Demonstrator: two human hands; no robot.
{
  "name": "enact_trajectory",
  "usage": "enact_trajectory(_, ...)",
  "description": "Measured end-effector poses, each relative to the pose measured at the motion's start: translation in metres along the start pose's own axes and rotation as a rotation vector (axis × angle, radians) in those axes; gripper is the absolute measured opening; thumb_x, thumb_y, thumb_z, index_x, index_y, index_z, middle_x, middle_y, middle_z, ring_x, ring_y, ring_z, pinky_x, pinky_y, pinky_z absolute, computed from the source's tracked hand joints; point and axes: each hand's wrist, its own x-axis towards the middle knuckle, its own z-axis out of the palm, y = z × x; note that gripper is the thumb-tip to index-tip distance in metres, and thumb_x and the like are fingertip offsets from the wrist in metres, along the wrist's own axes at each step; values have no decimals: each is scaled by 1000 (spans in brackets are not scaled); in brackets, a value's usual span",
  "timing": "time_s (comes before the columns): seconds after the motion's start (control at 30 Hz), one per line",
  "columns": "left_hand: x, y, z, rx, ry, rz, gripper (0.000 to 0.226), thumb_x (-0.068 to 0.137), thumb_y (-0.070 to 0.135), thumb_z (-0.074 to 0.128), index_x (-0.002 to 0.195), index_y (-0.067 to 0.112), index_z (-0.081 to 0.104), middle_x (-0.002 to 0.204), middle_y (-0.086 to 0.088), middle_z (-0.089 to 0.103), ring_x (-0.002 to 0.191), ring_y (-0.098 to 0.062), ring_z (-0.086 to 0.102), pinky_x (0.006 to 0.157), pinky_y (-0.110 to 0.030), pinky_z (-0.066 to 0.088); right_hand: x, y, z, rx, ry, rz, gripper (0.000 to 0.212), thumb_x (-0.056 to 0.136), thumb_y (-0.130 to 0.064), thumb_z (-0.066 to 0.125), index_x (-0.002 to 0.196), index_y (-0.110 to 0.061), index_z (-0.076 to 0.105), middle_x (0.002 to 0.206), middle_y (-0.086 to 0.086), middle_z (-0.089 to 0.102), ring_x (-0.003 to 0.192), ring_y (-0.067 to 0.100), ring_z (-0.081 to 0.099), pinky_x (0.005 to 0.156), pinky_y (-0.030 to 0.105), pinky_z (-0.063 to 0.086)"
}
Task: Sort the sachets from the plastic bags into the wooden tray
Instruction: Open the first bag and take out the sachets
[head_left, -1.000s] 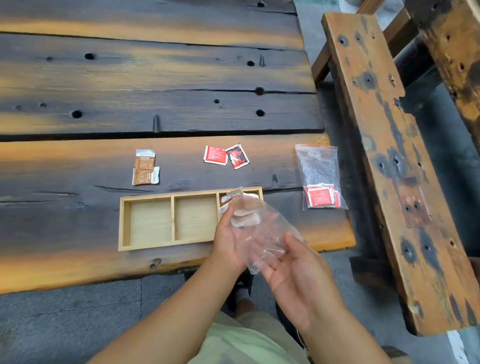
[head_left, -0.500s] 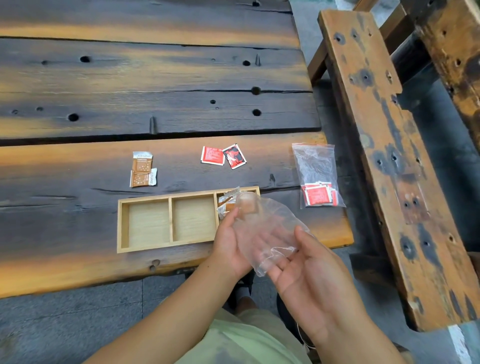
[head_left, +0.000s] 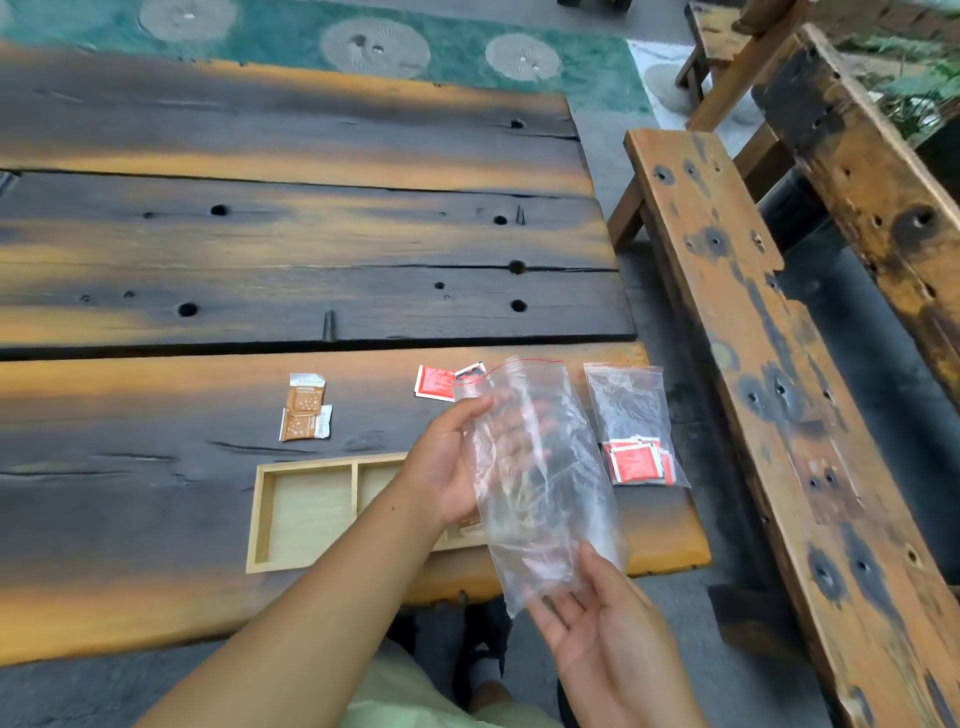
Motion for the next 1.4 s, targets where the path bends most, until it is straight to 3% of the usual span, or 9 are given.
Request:
enact_trajectory(0.1,-1,14,5,161,-43,98,37,94,13,47,129,7,55,126,-21,63,120,-44,57,100,-58,45,19,2,-3,-65,56,7,24,96,-7,54,117,2,60,100,19,69,91,29,66,83,39,53)
enact_trajectory(0.33,-6,25,1,395,-169,149,25,97,9,40,117,7,56,126,-23,63,116,-44,60,100,-58,43,67,-19,-13,-312,61,-222,45,93,-14,63,136,-11,51,130,9,61,124,23,55,107,38,40)
enact_trajectory(0.53,5,8,-4,360,-182,-4,38,87,21,50,122,8,55,128,-22,63,119,-42,59,95,-52,48,84,-52,-7,-612,-113,-358,28,91,-24,66,117,-14,64,111,7,74,105,19,69,89,34,53)
enact_trajectory(0.67,31,-9,-3,251,-57,-36,45,83,20,55,125,6,57,130,-23,60,117,-41,57,96,-53,47,106,-76,-10,-658,-194,-353,5,92,-9,63,94,-7,67,83,7,75,78,20,70,72,32,55)
enact_trajectory(0.77,49,-24,5,297,1,24,41,86,10,59,126,1,57,126,-25,62,114,-44,59,88,-51,52,132,-98,-13,-702,-172,-343,12,91,-3,62,81,-9,65,78,8,71,76,21,65,70,30,53)
enact_trajectory(0.9,76,-44,20,596,252,134,18,84,3,69,102,4,65,106,-20,72,94,-31,72,64,-34,60,170,-133,-20,-761,-155,-341,16,89,-9,65,73,-13,65,77,12,66,74,26,57,71,38,48)
enact_trajectory(1.1,129,-55,23,1069,564,294,5,87,10,68,91,12,67,75,0,61,77,-22,66,74,-36,58,227,-162,-18,-886,-172,-300,15,90,-2,62,77,-9,62,74,8,67,64,18,62,54,24,50)
enact_trajectory(1.23,155,-46,10,1541,627,315,9,81,13,69,86,14,62,65,4,57,70,-20,60,65,-32,47,259,-159,-17,-1125,-177,-388,22,86,-6,66,67,-14,57,67,6,64,64,20,61,66,33,52)
enact_trajectory(1.4,172,-30,-6,1619,616,234,11,79,11,73,80,12,62,66,5,57,72,-20,59,70,-32,48,283,-152,-12,-1408,-186,-477,23,84,-18,65,65,-13,53,63,7,55,61,24,51,59,36,44)
